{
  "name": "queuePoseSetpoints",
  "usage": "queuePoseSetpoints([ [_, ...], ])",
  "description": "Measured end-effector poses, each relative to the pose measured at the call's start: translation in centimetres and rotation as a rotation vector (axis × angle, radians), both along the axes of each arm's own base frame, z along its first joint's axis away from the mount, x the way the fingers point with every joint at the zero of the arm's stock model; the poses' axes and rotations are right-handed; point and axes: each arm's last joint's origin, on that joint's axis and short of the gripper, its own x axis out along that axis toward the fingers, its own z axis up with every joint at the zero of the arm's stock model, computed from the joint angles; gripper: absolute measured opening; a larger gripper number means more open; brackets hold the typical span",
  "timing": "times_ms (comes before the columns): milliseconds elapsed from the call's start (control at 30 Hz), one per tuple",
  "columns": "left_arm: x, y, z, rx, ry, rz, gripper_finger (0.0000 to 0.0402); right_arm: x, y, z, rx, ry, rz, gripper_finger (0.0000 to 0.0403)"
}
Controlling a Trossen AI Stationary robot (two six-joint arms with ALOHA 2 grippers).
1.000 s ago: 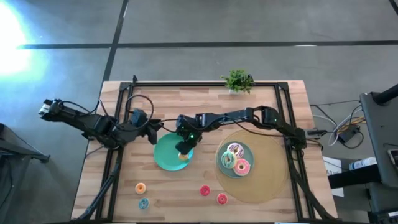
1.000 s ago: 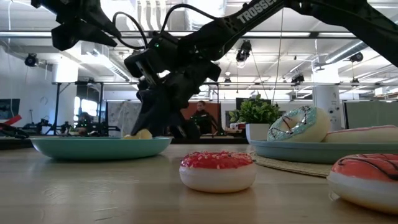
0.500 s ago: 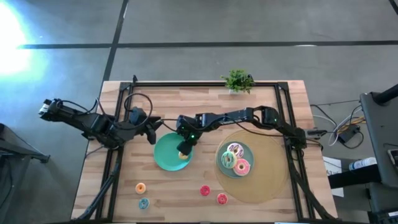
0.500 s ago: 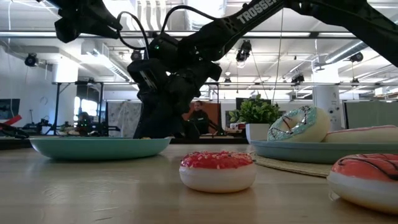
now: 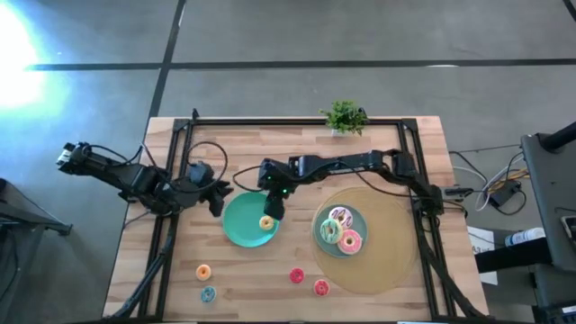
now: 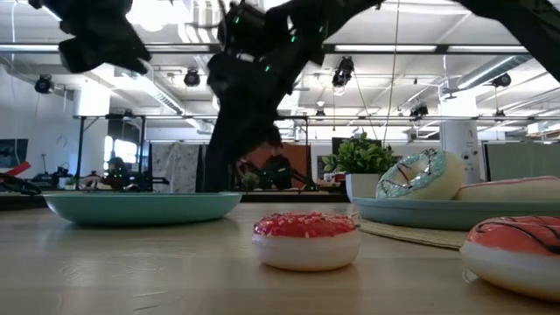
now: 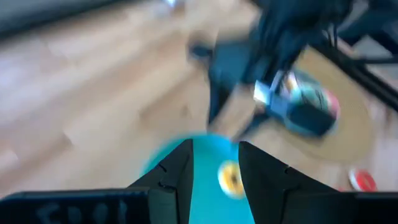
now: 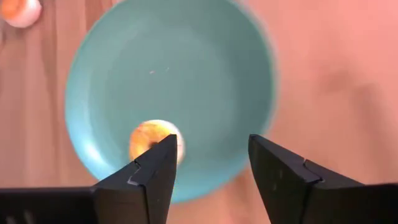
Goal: Pick & Place donuts
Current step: Put the small white donut on the light blue plate
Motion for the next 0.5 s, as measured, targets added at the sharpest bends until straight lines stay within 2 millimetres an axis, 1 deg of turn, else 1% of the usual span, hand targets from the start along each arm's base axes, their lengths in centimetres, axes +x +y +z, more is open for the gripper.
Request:
queuePoseSetpoints([
  [100, 0.0, -0.7, -0.7, -0.094, 0.075, -0.061, 0.0101, -1.1, 0.0, 2.1, -0.122, -0.017, 0.057, 0.0191],
  [233, 0.6, -2.3, -2.2, -0.268, 0.219, -0.142, 0.0101, -2.7, -0.1, 3.3, -0.192, 0.003, 0.089, 0.0189],
  [400, 1.6, -6.0, -4.9, -0.408, 0.442, -0.214, 0.0095, -5.3, -0.3, 4.0, -0.230, 0.027, 0.080, 0.0189],
  [500, 1.7, -8.3, -6.8, -0.485, 0.571, -0.161, 0.0089, -7.1, -0.2, 4.2, -0.228, 0.031, 0.066, 0.0185],
])
